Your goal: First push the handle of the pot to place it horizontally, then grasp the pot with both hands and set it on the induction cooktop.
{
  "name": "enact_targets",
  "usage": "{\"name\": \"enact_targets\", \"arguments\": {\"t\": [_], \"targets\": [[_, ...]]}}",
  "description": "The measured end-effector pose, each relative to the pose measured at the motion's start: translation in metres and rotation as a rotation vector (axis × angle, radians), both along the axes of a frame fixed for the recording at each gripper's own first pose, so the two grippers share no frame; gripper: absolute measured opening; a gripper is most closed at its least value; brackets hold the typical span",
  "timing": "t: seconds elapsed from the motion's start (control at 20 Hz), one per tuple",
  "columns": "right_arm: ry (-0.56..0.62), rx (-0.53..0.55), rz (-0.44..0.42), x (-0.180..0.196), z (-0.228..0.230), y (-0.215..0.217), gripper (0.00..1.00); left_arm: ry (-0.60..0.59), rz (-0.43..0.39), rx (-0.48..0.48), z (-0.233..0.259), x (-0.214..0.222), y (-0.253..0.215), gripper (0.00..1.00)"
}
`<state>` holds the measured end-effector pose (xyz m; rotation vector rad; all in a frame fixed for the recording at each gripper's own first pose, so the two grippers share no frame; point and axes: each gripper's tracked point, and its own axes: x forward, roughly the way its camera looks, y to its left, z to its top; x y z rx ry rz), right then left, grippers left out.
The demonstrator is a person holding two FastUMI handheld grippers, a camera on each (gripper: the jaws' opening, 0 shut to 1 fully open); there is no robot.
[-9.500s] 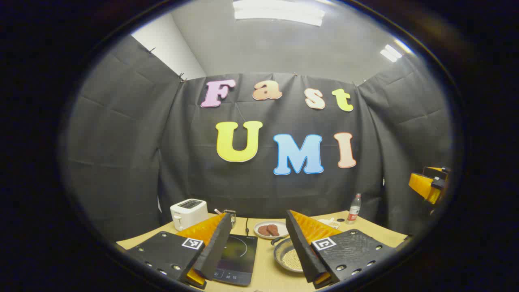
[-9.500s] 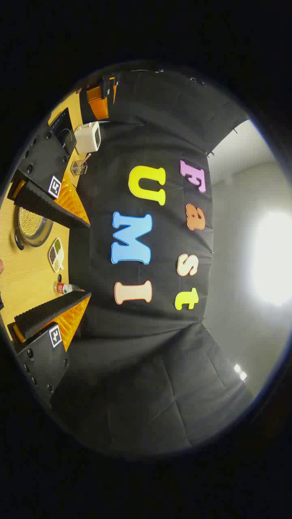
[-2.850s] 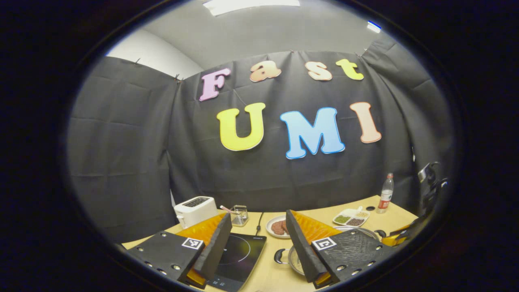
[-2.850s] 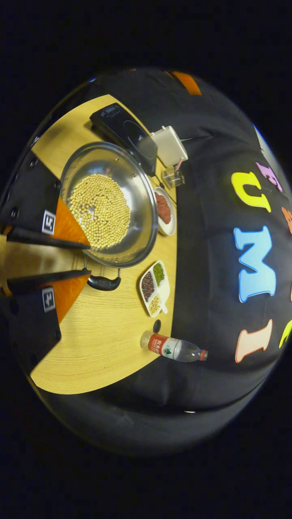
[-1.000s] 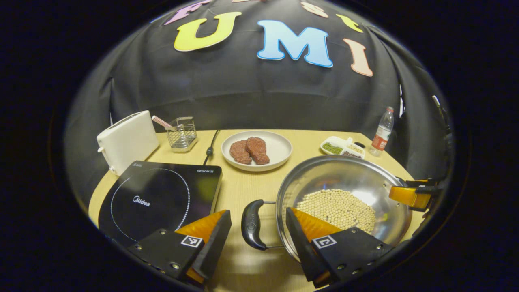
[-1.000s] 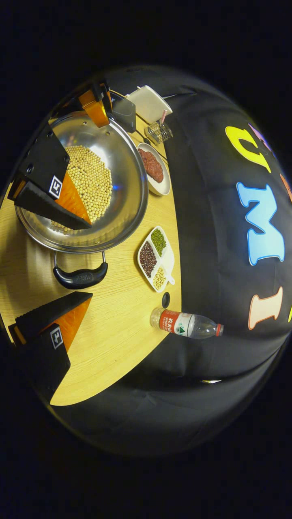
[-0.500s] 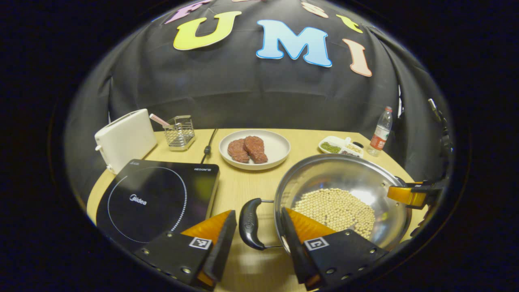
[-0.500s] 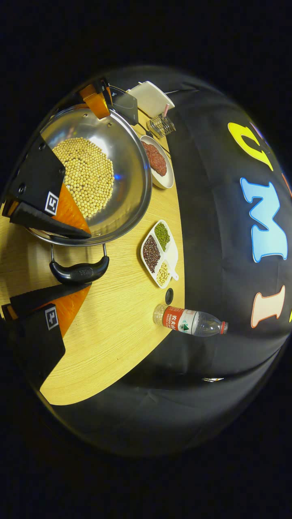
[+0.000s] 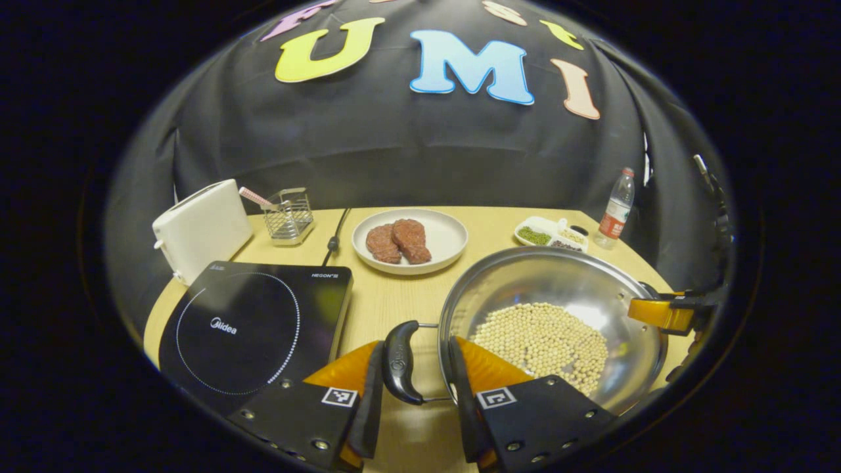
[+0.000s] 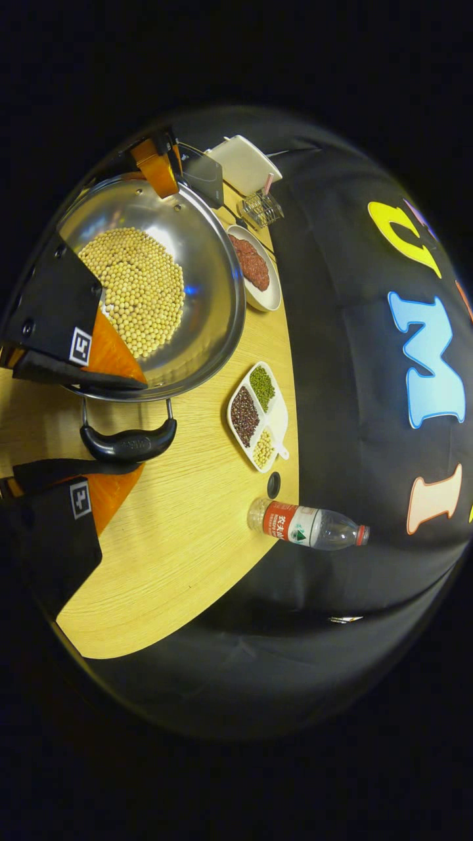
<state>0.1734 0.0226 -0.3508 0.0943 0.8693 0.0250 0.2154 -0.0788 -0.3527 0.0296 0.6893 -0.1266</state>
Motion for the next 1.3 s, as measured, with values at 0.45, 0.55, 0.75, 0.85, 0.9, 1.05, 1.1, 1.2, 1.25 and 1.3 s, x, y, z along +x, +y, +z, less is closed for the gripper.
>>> {"name": "enact_targets", "arguments": {"t": [0.45,0.55,0.75,0.85,0.9,1.05,1.1,1.2,1.25,1.3], "targets": [[-0.021,0.006,-0.005,-0.003,0.042,0.009,0.49,-0.040,-0.007,-0.004,0.043,0.002,0.011,0.50],[-0.025,0.009,-0.005,-0.005,0.048,0.016,0.49,-0.043,-0.006,-0.005,0.051,0.001,0.020,0.50],[-0.026,0.013,0.001,-0.012,0.061,0.034,0.49,-0.040,-0.004,-0.003,0.061,-0.005,0.040,0.46],[-0.019,0.016,0.004,-0.016,0.065,0.045,0.49,-0.036,-0.004,0.002,0.066,-0.007,0.051,0.46],[-0.021,0.015,0.010,-0.017,0.069,0.050,0.46,-0.036,-0.002,0.002,0.068,-0.008,0.059,0.47],[-0.035,0.015,0.027,-0.020,0.077,0.069,0.48,-0.036,0.009,0.000,0.076,-0.013,0.080,0.47],[-0.037,0.018,0.032,-0.021,0.080,0.076,0.46,-0.036,0.013,0.000,0.078,-0.014,0.086,0.46],[-0.042,0.021,0.042,-0.021,0.084,0.090,0.46,-0.037,0.019,0.004,0.082,-0.016,0.102,0.46],[-0.043,0.023,0.048,-0.022,0.085,0.096,0.46,-0.037,0.021,0.008,0.083,-0.017,0.109,0.47],[-0.044,0.025,0.052,-0.023,0.086,0.103,0.46,-0.038,0.024,0.010,0.086,-0.018,0.118,0.46]]}}
